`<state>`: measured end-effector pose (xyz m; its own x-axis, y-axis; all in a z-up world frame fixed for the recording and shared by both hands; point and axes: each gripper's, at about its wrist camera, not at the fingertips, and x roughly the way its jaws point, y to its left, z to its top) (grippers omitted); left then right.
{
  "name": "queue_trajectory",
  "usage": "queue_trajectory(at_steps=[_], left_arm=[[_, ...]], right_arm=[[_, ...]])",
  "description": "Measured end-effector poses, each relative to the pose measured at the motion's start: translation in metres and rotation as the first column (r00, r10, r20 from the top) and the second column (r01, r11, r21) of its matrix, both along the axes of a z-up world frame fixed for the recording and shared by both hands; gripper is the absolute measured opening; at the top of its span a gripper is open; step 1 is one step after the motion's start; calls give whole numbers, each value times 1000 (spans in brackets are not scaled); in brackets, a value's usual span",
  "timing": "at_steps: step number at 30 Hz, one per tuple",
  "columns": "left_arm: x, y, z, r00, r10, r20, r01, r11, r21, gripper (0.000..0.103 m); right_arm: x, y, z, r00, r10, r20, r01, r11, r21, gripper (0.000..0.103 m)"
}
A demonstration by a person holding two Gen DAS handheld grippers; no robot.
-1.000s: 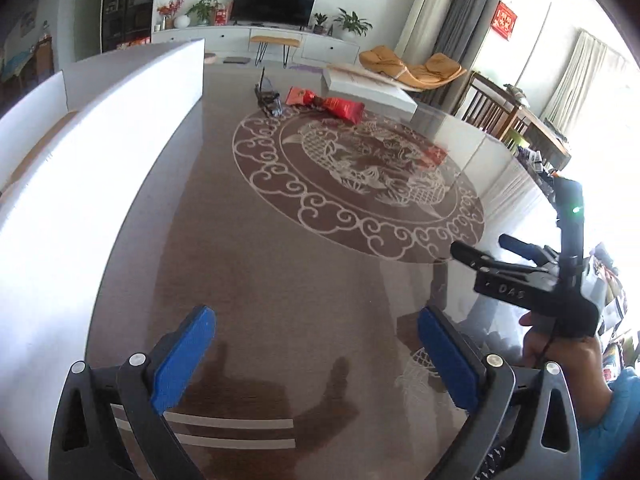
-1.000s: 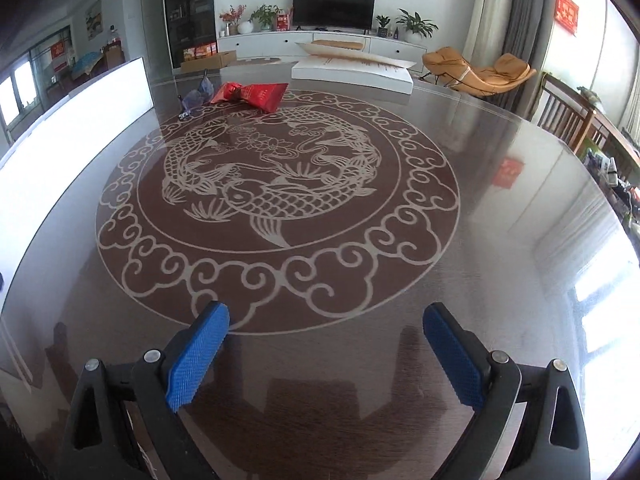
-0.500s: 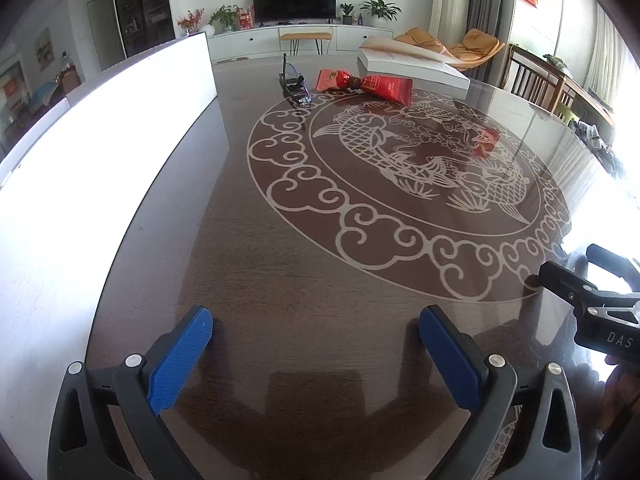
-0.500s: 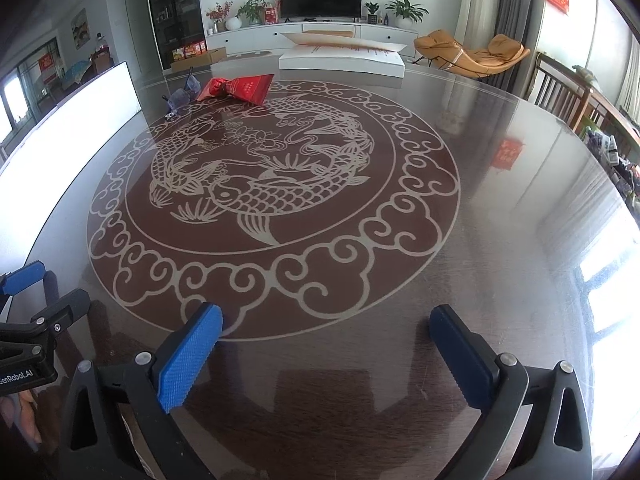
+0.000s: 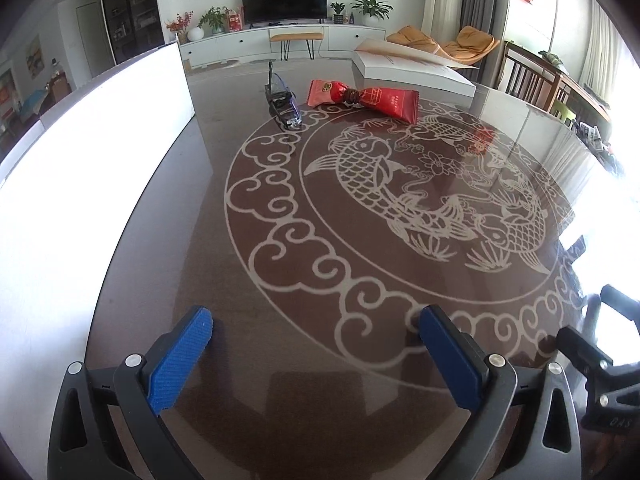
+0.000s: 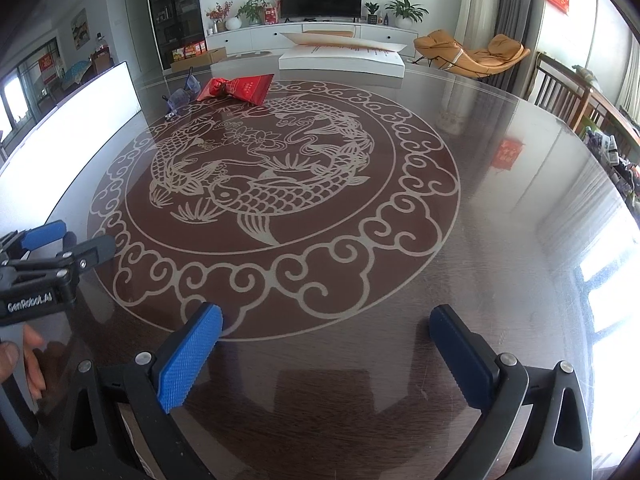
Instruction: Organize objects
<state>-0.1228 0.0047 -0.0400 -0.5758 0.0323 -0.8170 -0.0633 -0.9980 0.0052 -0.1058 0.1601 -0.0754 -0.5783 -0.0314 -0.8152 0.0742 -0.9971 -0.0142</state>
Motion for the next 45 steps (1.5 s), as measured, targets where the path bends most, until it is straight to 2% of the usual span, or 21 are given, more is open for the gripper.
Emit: queue_trajectory(at_steps=[6,18,22,24,25,26,27,29,31,36,42,45], left_arm=[[-70,-5,0,999,34,3,-34,999,3,103],[-182,-14,1,994,105,6,-105,994,5,103],[-207,-16,2,990,135,30,-135,991,1,103],[-216,-15,2,994,98,52,-99,995,0,103],[-217,-15,3,995,93,42,-93,996,-4,99],[-215,-16,6,996,89,11,-89,996,-2,79],[-212,-17,9,996,87,-15,-87,996,-1,68],[-206,-19,10,997,70,-39,-70,998,-3,38],[-197,-19,11,998,42,-53,-43,999,-17,28],[-148,-23,10,997,44,-59,-43,999,8,27],[-53,-22,9,998,16,-60,-16,1000,9,27],[-18,-26,9,998,25,-61,-24,1000,11,27]], right_arm=[[0,0,0,1000,0,0,0,1000,0,103],[0,0,0,1000,-1,0,1,1000,-1,103],[0,0,-1,1000,-1,0,1,1000,-1,103],[0,0,-1,1000,-1,0,1,1000,-1,103],[0,0,-1,1000,-1,-1,1,1000,-1,103],[0,0,-1,1000,-1,-1,1,1000,-1,103],[0,0,-1,1000,-1,-1,1,1000,-1,103],[0,0,-1,1000,-1,-1,1,1000,-1,103],[0,0,-1,1000,-1,-1,1,1000,-1,103],[0,0,-1,1000,-1,-1,1,1000,-1,103],[0,0,-1,1000,-1,-1,1,1000,-1,103],[-1,0,-1,1000,-1,-1,1,1000,-1,103]])
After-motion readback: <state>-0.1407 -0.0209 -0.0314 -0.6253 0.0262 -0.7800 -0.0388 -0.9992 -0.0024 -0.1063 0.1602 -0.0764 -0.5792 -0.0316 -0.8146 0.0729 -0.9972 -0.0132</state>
